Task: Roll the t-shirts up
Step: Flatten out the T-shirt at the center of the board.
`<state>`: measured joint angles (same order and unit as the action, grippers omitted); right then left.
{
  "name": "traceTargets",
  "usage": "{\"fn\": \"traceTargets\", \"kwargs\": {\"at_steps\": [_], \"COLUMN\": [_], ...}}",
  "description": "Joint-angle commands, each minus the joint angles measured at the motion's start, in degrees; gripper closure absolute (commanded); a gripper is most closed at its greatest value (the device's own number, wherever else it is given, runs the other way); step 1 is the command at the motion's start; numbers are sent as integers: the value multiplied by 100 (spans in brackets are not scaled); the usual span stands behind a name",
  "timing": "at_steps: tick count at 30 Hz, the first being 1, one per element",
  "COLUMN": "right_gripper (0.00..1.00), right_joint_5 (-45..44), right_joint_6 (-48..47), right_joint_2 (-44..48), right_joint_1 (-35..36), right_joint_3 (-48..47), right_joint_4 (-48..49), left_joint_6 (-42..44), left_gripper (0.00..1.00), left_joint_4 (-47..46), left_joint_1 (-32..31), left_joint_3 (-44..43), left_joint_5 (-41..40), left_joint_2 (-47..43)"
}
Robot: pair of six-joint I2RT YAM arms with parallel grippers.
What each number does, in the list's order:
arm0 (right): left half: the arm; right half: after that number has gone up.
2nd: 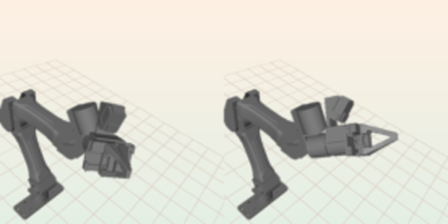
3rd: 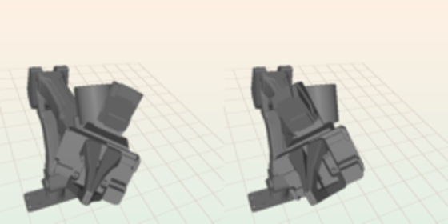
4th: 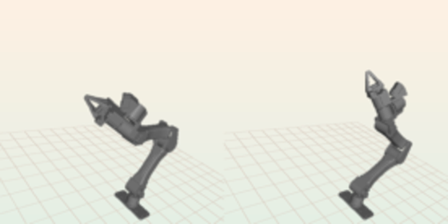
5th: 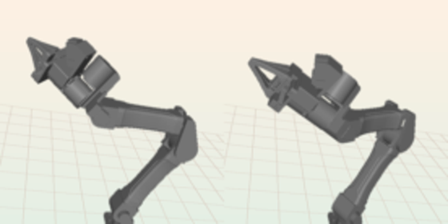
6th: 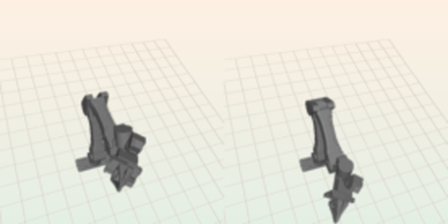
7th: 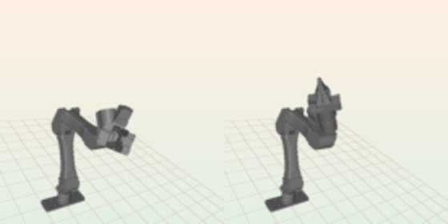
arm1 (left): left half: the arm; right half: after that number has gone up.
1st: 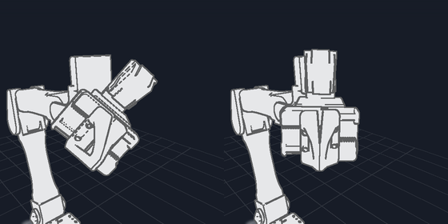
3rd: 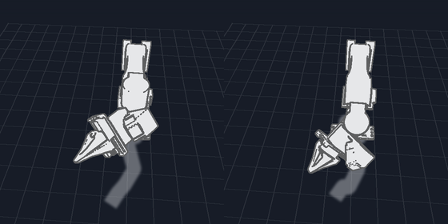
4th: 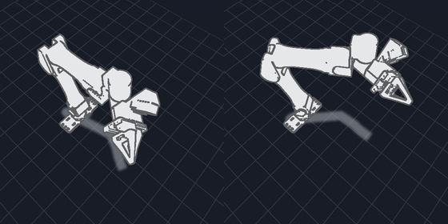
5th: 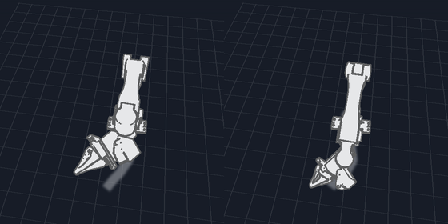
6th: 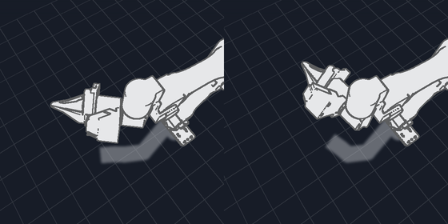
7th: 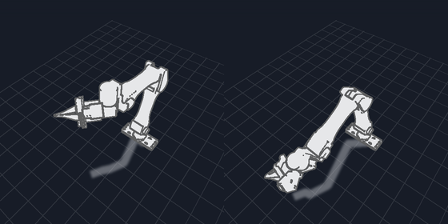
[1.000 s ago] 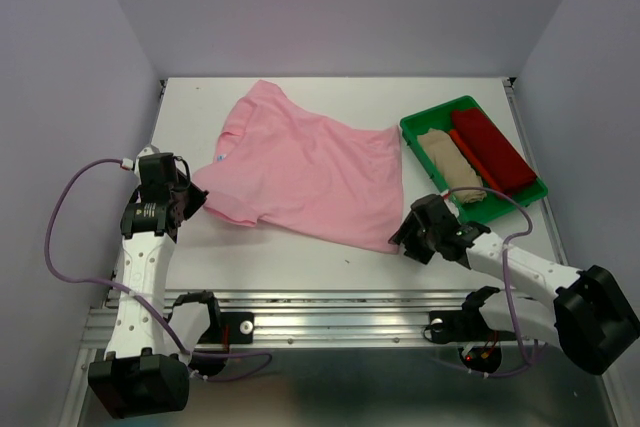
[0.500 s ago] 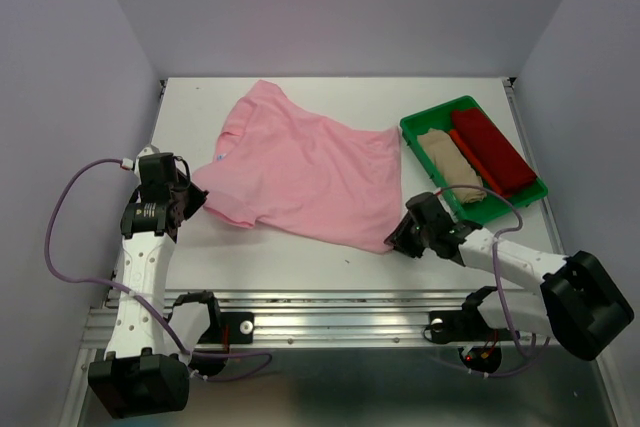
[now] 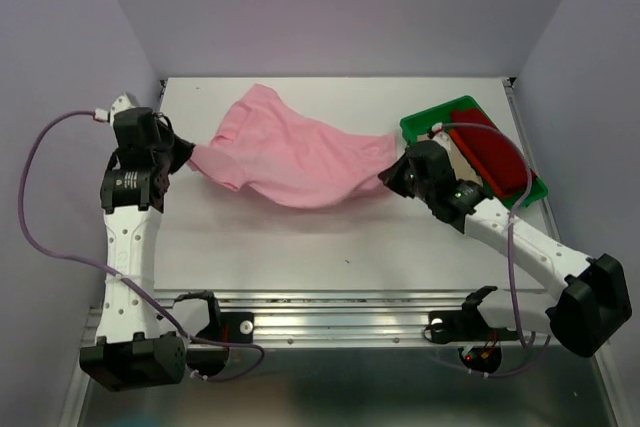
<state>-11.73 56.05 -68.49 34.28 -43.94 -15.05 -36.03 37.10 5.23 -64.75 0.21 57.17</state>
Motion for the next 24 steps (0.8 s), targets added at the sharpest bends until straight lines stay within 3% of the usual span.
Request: {"fn": "traceTargets", "kwargs": {"at_steps": [1,5,10,17,24], "right_gripper": [99,99,99,99,99], "right_joint_5": [-848,-937,-823,-410,538], "right_joint_6": [-1227,-1921,-2564,-2977,-3276], "right_joint_2": [161,-120,-121,222,546], "right_joint_1": [61,61,61,61,61], "right_joint_3": [-1571,-2749,-3769,-4175,-4473], "right_joint_4": [204,213,213,222,292], "left_joint_6": [245,491,737,817,852], "left_gripper": [100,100,100,100,100], "left_joint_4": [-739,-1012,-1319,-1557,-1733], "left_joint_1": [-14,-14,-14,-14,-14], "left_joint_3": [-1415,-3055,-4324,-5205,-5899], "left_joint_5": [-354,-548,-495,-407,-425], "left_joint_2": [355,918,1253,1323,1157]}}
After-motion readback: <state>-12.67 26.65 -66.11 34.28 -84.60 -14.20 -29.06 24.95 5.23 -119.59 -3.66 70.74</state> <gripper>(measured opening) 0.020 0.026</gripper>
